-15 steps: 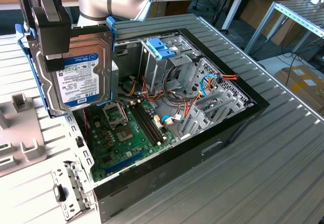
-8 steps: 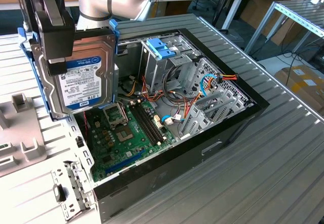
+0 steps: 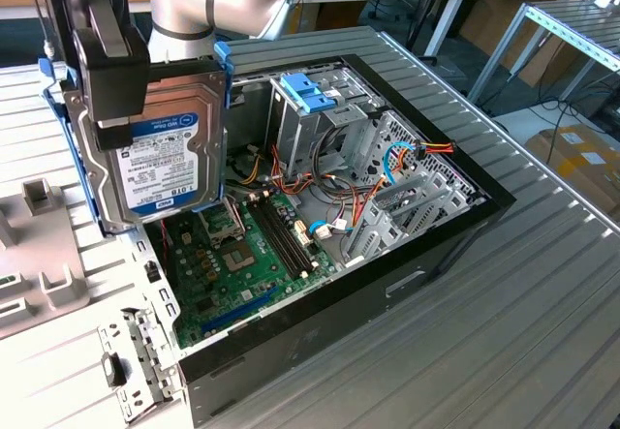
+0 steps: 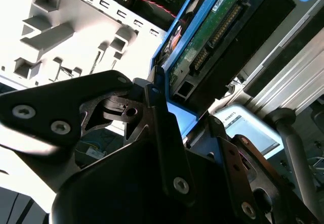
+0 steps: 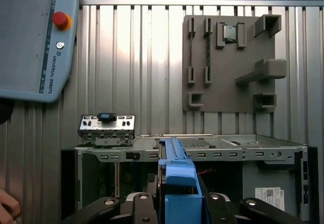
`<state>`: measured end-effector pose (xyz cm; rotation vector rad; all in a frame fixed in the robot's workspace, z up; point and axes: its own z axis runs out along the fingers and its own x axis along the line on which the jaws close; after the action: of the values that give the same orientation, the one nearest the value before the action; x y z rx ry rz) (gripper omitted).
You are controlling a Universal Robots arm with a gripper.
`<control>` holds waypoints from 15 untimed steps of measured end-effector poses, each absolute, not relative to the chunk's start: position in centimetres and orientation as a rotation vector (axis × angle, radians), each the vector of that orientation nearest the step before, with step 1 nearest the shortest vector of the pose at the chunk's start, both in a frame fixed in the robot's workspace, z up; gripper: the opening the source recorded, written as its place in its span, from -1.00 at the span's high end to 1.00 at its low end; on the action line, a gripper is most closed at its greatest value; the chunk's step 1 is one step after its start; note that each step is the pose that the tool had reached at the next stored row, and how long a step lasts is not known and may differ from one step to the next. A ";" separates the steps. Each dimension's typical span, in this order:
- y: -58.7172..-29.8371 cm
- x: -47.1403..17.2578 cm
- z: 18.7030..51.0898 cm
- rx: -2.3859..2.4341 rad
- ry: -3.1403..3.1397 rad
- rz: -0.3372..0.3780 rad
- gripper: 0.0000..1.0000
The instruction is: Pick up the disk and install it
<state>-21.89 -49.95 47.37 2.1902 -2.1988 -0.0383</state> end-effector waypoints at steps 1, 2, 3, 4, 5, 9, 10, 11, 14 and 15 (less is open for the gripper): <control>-50.0 -21.9 47.4 2.190 -2.199 -0.038 0.25; -50.1 -21.9 47.4 2.190 -2.199 -0.038 0.25; -50.2 -21.8 47.4 2.190 -2.199 -0.038 0.25; -50.3 -21.8 47.4 2.190 -2.199 -0.038 0.25; -50.3 -21.8 47.4 2.190 -2.199 -0.038 0.25; -50.7 -21.7 47.4 2.190 -2.199 -0.038 0.25; -50.8 -21.7 47.4 2.190 -2.199 -0.038 0.25; -50.9 -21.7 47.4 2.190 -2.199 -0.038 0.25; -51.2 -21.6 47.4 2.190 -2.199 -0.038 0.25; -51.2 -21.6 47.4 2.190 -2.199 -0.038 0.25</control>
<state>-21.63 -51.23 47.36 2.1901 -2.1989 -0.0383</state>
